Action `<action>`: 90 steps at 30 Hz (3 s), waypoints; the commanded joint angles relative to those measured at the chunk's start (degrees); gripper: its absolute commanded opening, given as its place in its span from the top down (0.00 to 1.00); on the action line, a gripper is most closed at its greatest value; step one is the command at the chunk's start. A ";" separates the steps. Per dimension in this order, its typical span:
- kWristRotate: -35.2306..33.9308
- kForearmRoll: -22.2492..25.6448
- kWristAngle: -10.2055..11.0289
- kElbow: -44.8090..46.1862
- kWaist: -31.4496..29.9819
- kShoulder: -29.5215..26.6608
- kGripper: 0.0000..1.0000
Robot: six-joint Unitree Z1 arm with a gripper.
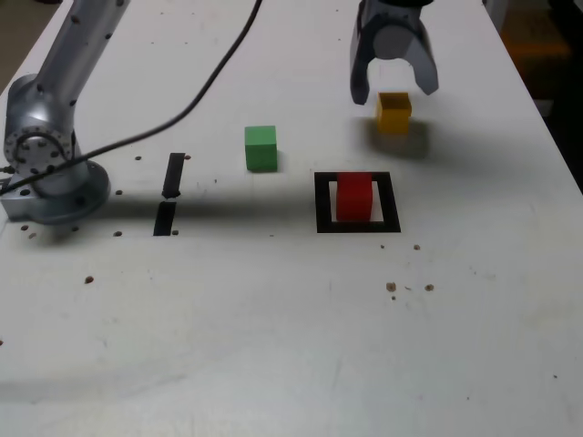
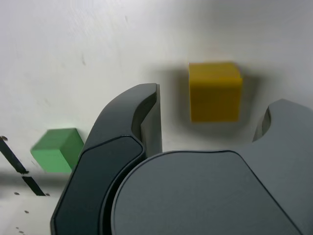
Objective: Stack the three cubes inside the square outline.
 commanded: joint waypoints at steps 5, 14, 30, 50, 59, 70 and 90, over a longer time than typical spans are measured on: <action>0.46 0.03 0.56 -0.10 0.60 1.58 0.20; 0.56 -0.06 1.49 -0.37 0.71 3.36 0.20; 0.56 -1.40 3.28 -1.15 0.68 5.49 0.33; 1.70 -7.95 4.50 -1.73 -0.18 4.24 0.76; 1.44 -6.19 4.61 2.27 -2.00 -3.04 0.76; -2.64 -6.27 7.22 11.71 -7.86 -13.96 0.76; -13.08 -8.57 7.50 25.30 -18.11 -22.30 0.76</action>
